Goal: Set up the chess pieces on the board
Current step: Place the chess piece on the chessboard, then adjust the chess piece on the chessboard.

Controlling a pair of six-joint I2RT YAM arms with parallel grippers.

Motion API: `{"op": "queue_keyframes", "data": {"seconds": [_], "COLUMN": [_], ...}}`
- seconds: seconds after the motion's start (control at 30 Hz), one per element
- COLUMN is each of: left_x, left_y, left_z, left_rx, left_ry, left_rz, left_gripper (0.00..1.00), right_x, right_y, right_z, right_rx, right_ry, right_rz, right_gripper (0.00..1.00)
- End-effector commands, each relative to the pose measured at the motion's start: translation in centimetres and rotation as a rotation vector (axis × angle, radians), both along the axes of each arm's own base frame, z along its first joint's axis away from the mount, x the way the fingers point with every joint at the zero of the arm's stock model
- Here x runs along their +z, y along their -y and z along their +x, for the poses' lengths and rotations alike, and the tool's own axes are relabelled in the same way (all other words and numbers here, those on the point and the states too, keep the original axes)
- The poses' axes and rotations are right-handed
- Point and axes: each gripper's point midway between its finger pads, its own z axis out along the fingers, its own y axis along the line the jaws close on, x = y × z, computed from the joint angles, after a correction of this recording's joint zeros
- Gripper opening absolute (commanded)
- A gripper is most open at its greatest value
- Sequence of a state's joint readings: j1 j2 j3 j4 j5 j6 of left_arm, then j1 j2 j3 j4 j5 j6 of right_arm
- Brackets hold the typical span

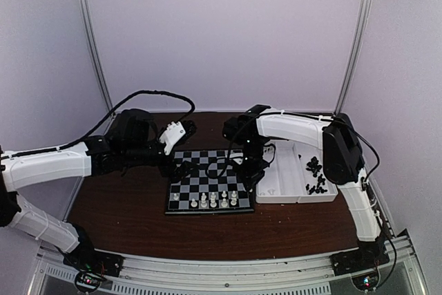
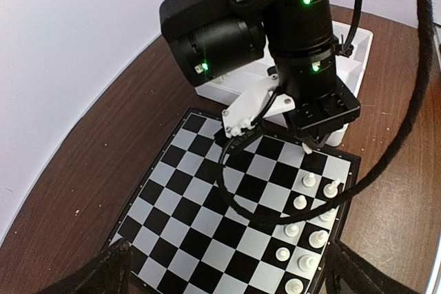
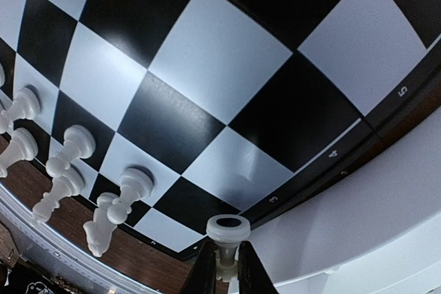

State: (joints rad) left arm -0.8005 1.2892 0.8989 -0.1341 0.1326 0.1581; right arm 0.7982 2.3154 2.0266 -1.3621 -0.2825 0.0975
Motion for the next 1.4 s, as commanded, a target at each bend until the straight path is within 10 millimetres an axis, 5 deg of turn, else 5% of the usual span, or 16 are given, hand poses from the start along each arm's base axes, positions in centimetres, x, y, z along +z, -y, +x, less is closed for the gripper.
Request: {"op": "queue_keyframes", "data": {"seconds": [0.0,0.43,0.8,1.37], "left_x": [0.8,0.6,1.1,2.1], "left_y": [-0.1,-0.3,-0.5,-0.6], "left_z": [-0.1,0.1,0.2,0.5], "left_rx": [0.005,0.013,0.026,0.062], "left_ry": [0.029,0.038,0.049,0.048], "left_rz": [-0.016,-0.003,-0.013,-0.044], "left_gripper": [0.98,0.98,0.98,0.98], "right_x": [0.3,0.2,4.5,3.3], "right_y": [0.2,-0.5,-0.2,0.2], "right_z": [-0.1,0.5,2.0,1.4], "right_rx": [0.031,0.031,-0.014,-0.070], "right_ry": [0.010,0.015,0.194,0.237], "right_rz": [-0.024,-0.012,0.067,0.124], "right_gripper": [0.13,0.20,0.42,0.37]}}
